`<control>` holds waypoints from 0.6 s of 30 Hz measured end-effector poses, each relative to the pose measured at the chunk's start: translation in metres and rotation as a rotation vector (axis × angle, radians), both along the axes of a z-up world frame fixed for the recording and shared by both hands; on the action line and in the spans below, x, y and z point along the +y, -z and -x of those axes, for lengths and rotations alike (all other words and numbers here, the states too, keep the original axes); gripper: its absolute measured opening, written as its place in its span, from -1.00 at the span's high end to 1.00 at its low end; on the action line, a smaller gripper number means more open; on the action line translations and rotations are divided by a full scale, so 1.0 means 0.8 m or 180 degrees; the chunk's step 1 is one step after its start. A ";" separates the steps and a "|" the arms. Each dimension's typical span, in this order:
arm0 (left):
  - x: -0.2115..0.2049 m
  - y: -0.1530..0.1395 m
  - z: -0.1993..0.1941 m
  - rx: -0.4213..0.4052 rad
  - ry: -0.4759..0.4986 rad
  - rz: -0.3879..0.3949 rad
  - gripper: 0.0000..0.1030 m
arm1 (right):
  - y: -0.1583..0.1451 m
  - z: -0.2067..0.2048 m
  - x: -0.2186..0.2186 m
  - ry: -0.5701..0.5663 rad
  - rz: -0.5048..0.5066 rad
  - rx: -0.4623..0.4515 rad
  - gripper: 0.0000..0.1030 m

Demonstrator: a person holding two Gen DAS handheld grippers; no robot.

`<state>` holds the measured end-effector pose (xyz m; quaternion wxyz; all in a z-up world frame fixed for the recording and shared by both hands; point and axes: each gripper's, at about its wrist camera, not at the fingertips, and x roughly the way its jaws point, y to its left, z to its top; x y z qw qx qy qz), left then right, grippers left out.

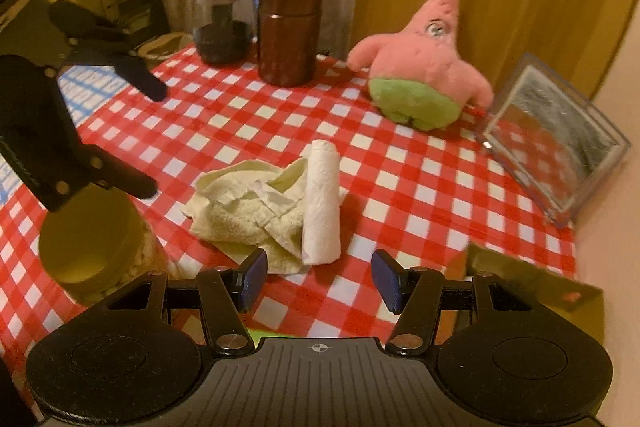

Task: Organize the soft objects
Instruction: 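Grasp the white paper towel roll with the right tool while the left tool grasps the beige towel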

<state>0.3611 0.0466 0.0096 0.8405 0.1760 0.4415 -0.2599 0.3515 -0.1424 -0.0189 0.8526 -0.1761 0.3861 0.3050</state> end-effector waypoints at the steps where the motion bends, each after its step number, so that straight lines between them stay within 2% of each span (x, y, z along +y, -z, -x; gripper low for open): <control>1: -0.001 0.005 -0.007 0.0019 0.0046 0.0041 -0.77 | 0.006 -0.007 0.003 -0.0043 0.0000 0.0035 -0.12; 3: -0.001 0.015 -0.018 0.0059 0.0135 0.0110 -0.77 | 0.015 -0.020 0.010 -0.0084 0.0000 0.0110 -0.12; 7: -0.004 0.037 -0.040 0.0145 0.0212 0.0006 -0.77 | 0.035 -0.045 0.023 -0.0106 0.0027 0.0176 -0.12; 14: -0.003 0.072 -0.068 0.0358 0.0216 0.0051 -0.77 | 0.058 -0.086 0.036 -0.0023 -0.0132 0.0318 -0.12; 18: -0.005 0.088 -0.078 0.0468 0.0253 0.0074 -0.77 | 0.073 -0.098 0.044 -0.0019 -0.0117 0.0351 -0.10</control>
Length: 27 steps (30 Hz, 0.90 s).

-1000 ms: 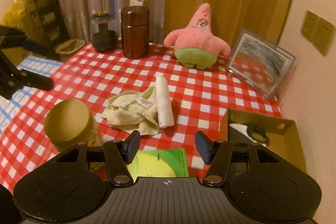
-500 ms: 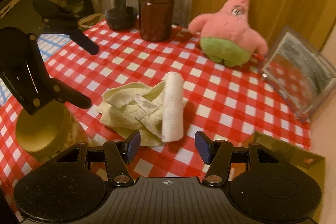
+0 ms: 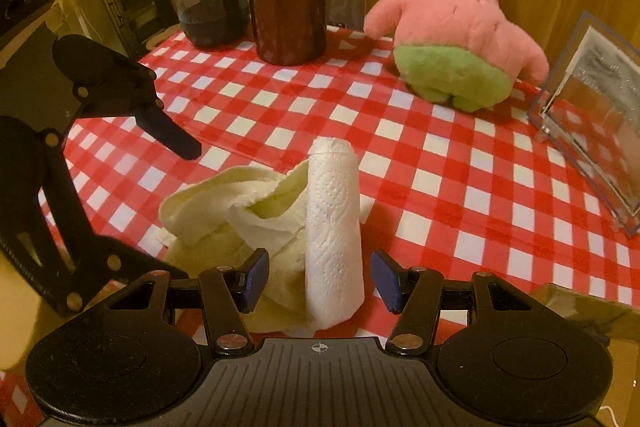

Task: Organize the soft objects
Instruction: 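Grasp the white paper towel roll with the right tool while the left tool grasps the beige towel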

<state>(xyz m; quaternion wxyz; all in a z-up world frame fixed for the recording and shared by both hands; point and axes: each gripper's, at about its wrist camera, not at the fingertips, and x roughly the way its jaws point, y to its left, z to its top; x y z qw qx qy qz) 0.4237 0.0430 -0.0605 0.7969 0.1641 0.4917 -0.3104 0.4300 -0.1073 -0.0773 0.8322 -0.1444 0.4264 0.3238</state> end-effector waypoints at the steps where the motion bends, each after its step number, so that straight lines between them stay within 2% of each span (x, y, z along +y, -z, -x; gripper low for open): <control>1: -0.001 0.003 -0.002 0.0005 0.0018 -0.0020 -0.77 | 0.003 -0.002 0.001 0.0005 0.0003 0.0004 -0.01; 2: -0.002 0.007 -0.003 0.0017 0.0032 -0.0035 -0.77 | 0.005 -0.004 0.001 0.0009 0.0008 0.0011 0.10; 6: -0.005 0.019 -0.013 0.0105 0.0077 -0.0059 -0.77 | 0.013 -0.013 0.002 0.0030 0.0009 0.0050 0.26; 8: -0.008 0.026 -0.017 0.0148 0.0096 -0.0079 -0.77 | 0.016 -0.017 0.001 0.0047 0.0013 0.0077 0.48; 15: -0.021 0.047 -0.022 0.0187 0.0225 -0.0270 -0.75 | 0.015 -0.015 -0.008 0.0196 0.0105 0.0025 0.60; 20: -0.022 0.058 -0.027 0.0181 0.0171 -0.0317 -0.47 | 0.013 -0.010 -0.022 0.0306 0.0149 0.0028 0.60; 22: -0.018 0.061 -0.031 0.0225 0.0080 -0.0283 -0.17 | 0.012 -0.007 -0.027 0.0346 0.0160 0.0009 0.60; 24: -0.015 0.061 -0.036 0.0248 -0.0039 -0.0237 -0.04 | 0.011 -0.005 -0.032 0.0386 0.0145 0.0007 0.60; 27: -0.009 0.059 -0.038 0.0239 -0.0113 -0.0190 0.29 | 0.008 -0.002 -0.035 0.0416 0.0139 -0.0003 0.60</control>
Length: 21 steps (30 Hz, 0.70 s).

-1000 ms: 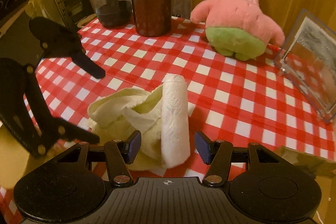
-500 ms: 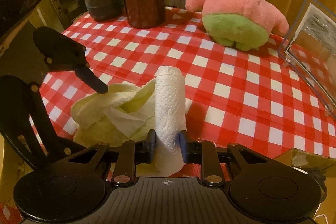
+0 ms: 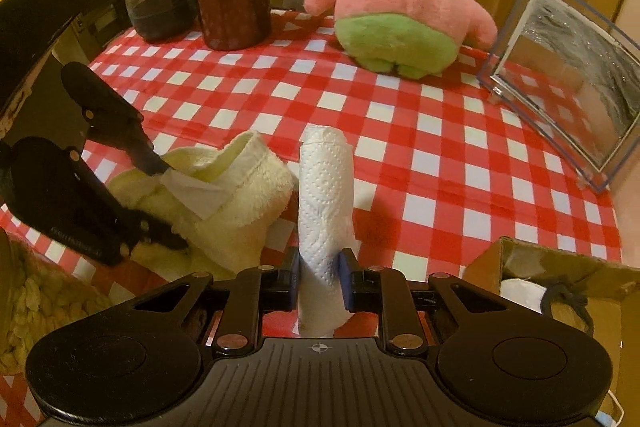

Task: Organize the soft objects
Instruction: 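Grasp the white paper towel roll with the right tool while the left tool grasps the beige towel, then lift and carry the beige towel and paper towel roll over the box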

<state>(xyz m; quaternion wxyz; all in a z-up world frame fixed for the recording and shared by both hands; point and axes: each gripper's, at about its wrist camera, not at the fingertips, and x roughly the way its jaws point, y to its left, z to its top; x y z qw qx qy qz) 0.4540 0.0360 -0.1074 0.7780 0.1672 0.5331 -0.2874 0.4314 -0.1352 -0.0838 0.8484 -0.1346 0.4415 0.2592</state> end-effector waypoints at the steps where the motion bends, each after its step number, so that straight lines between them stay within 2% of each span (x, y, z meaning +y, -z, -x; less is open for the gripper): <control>1: 0.003 -0.001 -0.001 0.0003 -0.0048 0.0018 0.46 | -0.001 0.001 -0.001 0.0006 0.0001 -0.0009 0.60; 4: 0.011 -0.007 -0.002 -0.0041 -0.0190 0.0047 0.59 | -0.007 0.005 -0.002 0.0035 -0.0012 -0.0038 0.60; 7: 0.020 -0.018 0.001 -0.0110 -0.0332 0.0068 0.63 | -0.014 0.010 -0.004 0.0055 -0.0050 -0.0061 0.60; 14: 0.047 -0.061 0.017 -0.0299 -0.0684 0.0170 0.64 | -0.036 0.028 -0.006 0.0072 -0.0084 -0.0104 0.60; 21: 0.060 -0.114 0.046 -0.0525 -0.0860 0.0170 0.64 | -0.073 0.058 -0.012 0.0142 -0.0164 -0.0171 0.60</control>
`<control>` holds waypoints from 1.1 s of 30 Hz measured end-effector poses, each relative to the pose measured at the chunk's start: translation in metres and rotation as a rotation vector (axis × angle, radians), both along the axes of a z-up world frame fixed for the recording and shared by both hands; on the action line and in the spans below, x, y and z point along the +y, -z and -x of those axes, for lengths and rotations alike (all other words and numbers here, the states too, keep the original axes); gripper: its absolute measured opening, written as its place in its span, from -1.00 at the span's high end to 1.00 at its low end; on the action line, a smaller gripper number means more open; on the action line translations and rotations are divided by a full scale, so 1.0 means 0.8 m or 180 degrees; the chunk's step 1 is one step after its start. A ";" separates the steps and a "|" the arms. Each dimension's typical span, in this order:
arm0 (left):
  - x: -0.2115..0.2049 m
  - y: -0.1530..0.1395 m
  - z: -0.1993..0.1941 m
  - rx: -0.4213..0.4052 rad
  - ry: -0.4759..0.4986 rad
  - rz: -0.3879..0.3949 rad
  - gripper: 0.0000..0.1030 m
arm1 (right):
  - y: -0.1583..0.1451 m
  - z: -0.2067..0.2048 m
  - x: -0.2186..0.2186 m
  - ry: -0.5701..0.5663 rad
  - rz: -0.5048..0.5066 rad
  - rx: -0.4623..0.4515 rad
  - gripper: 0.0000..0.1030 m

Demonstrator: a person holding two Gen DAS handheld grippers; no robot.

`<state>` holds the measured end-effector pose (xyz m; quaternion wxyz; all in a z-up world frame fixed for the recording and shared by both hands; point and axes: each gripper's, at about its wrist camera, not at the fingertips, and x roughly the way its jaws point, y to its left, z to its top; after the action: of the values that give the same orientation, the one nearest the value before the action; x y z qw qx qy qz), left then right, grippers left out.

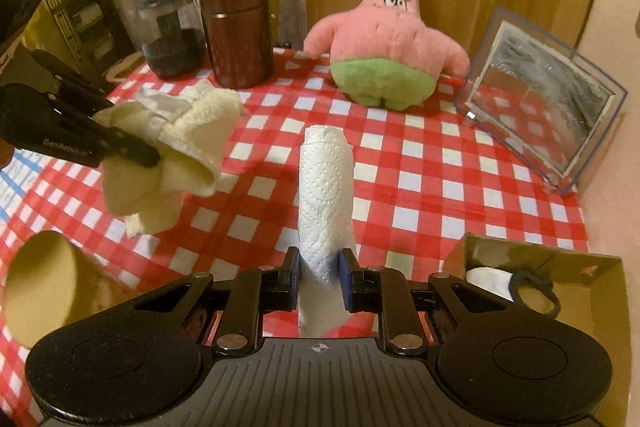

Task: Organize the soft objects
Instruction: 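Lift and carry the beige towel and paper towel roll over the box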

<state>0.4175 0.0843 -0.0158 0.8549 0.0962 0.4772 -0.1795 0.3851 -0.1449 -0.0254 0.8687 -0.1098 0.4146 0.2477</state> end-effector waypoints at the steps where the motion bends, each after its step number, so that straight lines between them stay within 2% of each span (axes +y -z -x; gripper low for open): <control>1: 0.001 -0.007 0.004 -0.0028 -0.0022 -0.0004 0.64 | -0.005 0.004 -0.001 0.0007 -0.0012 -0.0009 0.60; 10: 0.002 -0.073 0.069 -0.0302 -0.0122 0.0016 0.64 | -0.058 0.059 -0.010 0.0044 -0.0159 -0.0137 0.60; 23: -0.022 -0.156 0.158 -0.0641 -0.0115 0.0112 0.64 | -0.102 0.146 -0.040 0.0129 -0.0355 -0.0263 0.60; 28: -0.041 -0.178 0.191 -0.0723 -0.0073 0.0161 0.64 | -0.112 0.179 -0.066 0.0236 -0.0410 -0.0281 0.60; 33: -0.061 -0.184 0.220 -0.0740 -0.0035 0.0238 0.64 | -0.116 0.210 -0.098 0.0353 -0.0490 -0.0277 0.60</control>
<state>0.2412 0.0357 0.1311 0.9084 0.0818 0.3683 -0.1801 0.2170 -0.2230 0.0673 0.9042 -0.0303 0.3617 0.2253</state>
